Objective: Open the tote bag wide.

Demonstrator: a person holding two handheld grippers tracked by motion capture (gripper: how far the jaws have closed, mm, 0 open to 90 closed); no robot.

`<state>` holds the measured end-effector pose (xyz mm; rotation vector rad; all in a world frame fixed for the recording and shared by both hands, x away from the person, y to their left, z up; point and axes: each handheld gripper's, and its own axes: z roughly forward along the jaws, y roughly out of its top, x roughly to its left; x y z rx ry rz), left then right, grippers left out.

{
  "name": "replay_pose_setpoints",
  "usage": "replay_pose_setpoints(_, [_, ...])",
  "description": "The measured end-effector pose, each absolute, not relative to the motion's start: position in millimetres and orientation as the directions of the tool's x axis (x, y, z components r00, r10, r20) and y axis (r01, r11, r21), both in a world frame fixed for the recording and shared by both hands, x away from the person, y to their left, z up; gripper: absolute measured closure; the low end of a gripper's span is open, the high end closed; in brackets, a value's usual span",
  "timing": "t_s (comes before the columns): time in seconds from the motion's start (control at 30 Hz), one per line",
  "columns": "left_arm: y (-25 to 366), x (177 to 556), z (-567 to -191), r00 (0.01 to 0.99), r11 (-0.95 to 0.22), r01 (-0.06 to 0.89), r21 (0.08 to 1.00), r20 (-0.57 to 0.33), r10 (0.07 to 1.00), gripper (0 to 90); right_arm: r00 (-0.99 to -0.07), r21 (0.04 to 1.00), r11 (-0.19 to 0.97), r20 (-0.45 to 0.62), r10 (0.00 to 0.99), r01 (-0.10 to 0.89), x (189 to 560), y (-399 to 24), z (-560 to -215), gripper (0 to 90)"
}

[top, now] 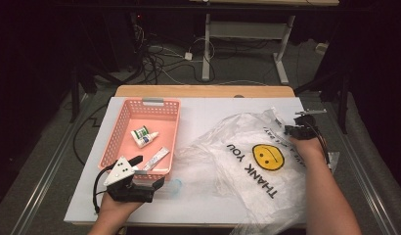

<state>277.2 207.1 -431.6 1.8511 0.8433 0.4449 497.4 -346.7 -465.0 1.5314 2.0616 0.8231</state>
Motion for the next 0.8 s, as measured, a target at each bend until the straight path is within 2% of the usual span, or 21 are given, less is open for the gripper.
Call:
replay_pose_setpoints(0.1, [206.3, 277.1, -431.2, 0.69, -0.247, 0.348, 0.904, -0.07, 0.72, 0.0, -0.26, 0.721, 0.19, -0.015, 0.966, 0.666, 498.5, -349.0, -459.6, 90.0])
replay_pose_setpoints(0.2, [205.0, 276.9, -431.2, 0.693, -0.251, 0.346, 0.904, -0.066, 0.718, 0.0, -0.174, 0.767, 0.125, -0.018, 0.985, 0.629, 500.5, -361.2, -446.6, 90.0])
replay_pose_setpoints(0.3, [204.2, 277.6, -431.3, 0.697, -0.249, 0.344, 0.905, -0.069, 0.713, 0.0, -0.131, 0.782, 0.082, 0.0, 0.991, 0.618, 503.2, -376.0, -439.4, 90.0])
replay_pose_setpoints(0.33, [204.2, 278.2, -431.3, 0.699, -0.25, 0.343, 0.906, -0.068, 0.712, 0.0, -0.131, 0.786, 0.075, 0.008, 0.991, 0.614, 503.2, -379.5, -438.3, 85.5])
replay_pose_setpoints(0.37, [204.2, 278.8, -431.4, 0.7, -0.248, 0.343, 0.906, -0.07, 0.711, 0.0, -0.137, 0.793, 0.066, 0.023, 0.99, 0.606, 502.5, -382.8, -436.7, 76.8])
replay_pose_setpoints(0.47, [205.2, 280.1, -432.2, 0.696, -0.237, 0.35, 0.906, -0.082, 0.713, 0.0, -0.151, 0.812, 0.045, 0.054, 0.987, 0.582, 493.1, -388.5, -426.7, 64.3])
replay_pose_setpoints(0.8, [204.4, 280.1, -433.3, 0.691, -0.244, 0.345, 0.906, -0.069, 0.72, 0.0, -0.278, 0.842, 0.136, 0.017, 0.96, 0.521, 406.3, -373.8, -409.5, 53.4])
